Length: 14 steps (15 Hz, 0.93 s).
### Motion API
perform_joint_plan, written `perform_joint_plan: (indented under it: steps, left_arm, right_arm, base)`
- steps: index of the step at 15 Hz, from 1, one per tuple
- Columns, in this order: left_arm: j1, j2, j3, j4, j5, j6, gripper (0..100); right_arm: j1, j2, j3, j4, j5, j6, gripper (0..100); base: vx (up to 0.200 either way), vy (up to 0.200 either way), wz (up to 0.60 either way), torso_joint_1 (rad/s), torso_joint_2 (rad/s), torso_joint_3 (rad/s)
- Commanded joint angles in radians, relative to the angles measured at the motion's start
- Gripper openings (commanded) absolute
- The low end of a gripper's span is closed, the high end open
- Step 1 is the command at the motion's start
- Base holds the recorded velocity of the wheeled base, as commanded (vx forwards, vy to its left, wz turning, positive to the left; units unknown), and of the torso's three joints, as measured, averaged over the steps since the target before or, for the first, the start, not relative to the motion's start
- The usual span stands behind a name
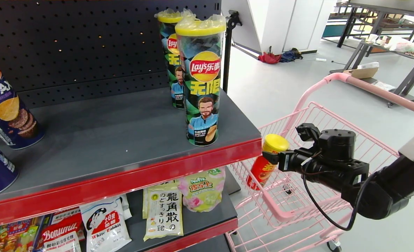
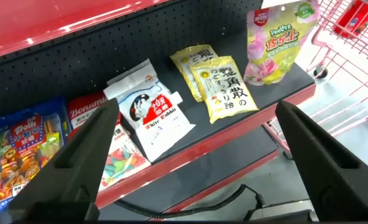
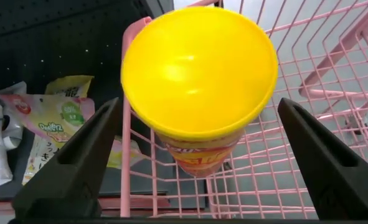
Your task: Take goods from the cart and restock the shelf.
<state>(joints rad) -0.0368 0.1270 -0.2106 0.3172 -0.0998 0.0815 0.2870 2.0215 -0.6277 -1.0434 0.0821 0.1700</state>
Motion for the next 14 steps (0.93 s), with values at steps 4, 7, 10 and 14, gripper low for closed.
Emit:
perform_joint_plan:
  steps: [4,7,10,14]
  left_arm:
    - [0.000,0.000,0.002,0.000,0.000,0.000,100]
    - [0.000,-0.003,0.002,0.000,0.002,0.000,100]
    - [0.000,-0.006,0.002,0.000,0.002,0.000,100]
    - [0.000,-0.006,0.002,0.000,0.002,0.000,100]
  right_arm:
    - [0.026,0.046,-0.026,-0.003,0.001,0.016,100]
    - [0.049,0.065,-0.052,-0.003,-0.004,0.040,100]
    - [0.054,0.088,-0.063,-0.004,-0.005,0.042,100]
    - [0.054,0.100,-0.056,-0.012,-0.007,0.045,0]
  base:
    - [0.000,0.000,0.00,0.000,0.00,0.000]
    - [0.000,0.000,0.00,0.000,0.00,0.000]
    - [0.000,0.000,0.00,0.000,0.00,0.000]
    - [0.000,0.000,0.00,0.000,0.00,0.000]
